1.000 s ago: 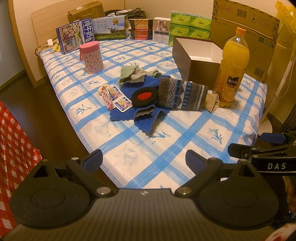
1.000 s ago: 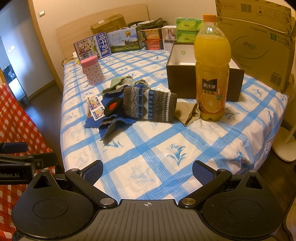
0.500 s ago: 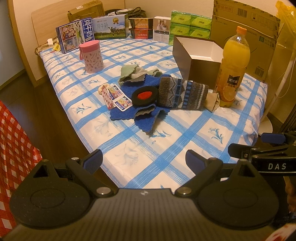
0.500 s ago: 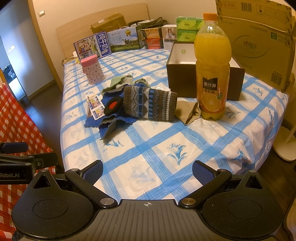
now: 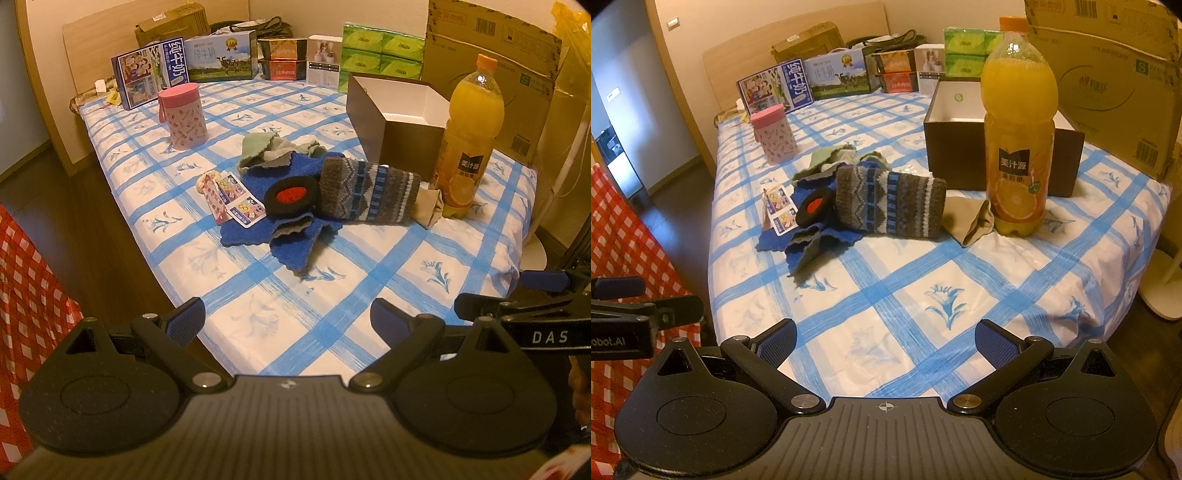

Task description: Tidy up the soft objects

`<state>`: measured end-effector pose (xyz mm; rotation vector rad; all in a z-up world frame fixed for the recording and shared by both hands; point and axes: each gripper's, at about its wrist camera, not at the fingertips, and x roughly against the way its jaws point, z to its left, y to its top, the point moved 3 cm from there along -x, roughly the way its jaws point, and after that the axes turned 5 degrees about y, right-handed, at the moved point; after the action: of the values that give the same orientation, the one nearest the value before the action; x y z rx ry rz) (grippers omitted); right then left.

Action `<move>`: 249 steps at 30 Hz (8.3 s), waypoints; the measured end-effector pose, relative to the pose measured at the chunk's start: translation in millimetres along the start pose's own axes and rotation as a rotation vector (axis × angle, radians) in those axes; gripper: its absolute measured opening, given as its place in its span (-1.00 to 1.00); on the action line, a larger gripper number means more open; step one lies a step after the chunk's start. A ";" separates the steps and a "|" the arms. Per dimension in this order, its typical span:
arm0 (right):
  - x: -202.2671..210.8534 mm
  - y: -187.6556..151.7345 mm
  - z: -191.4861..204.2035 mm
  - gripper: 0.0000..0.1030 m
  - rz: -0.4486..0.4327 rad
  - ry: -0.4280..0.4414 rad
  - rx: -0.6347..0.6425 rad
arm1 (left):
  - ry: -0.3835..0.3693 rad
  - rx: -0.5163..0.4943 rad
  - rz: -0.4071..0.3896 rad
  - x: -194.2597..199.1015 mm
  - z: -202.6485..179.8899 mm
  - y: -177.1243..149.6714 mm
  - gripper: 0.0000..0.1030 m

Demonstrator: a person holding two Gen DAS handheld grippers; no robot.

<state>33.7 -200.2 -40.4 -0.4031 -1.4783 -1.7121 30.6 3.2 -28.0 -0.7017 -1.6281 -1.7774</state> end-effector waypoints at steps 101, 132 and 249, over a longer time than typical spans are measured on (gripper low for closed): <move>-147.8 99.8 -36.6 -0.79 -0.033 0.118 0.086 | 0.134 0.048 -0.105 -177.0 83.2 67.6 -1.00; -150.8 79.4 -46.4 -0.79 0.044 0.092 -0.043 | 0.072 0.023 0.061 -236.8 93.7 59.3 -0.54; 17.4 184.3 -244.0 0.04 -0.284 -0.010 -0.295 | -0.230 -0.005 -0.141 -113.3 -52.6 222.6 0.10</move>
<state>224.6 -428.8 31.2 -0.3683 -1.3409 -2.1686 273.3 -49.4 30.9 -0.8376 -1.8658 -1.8554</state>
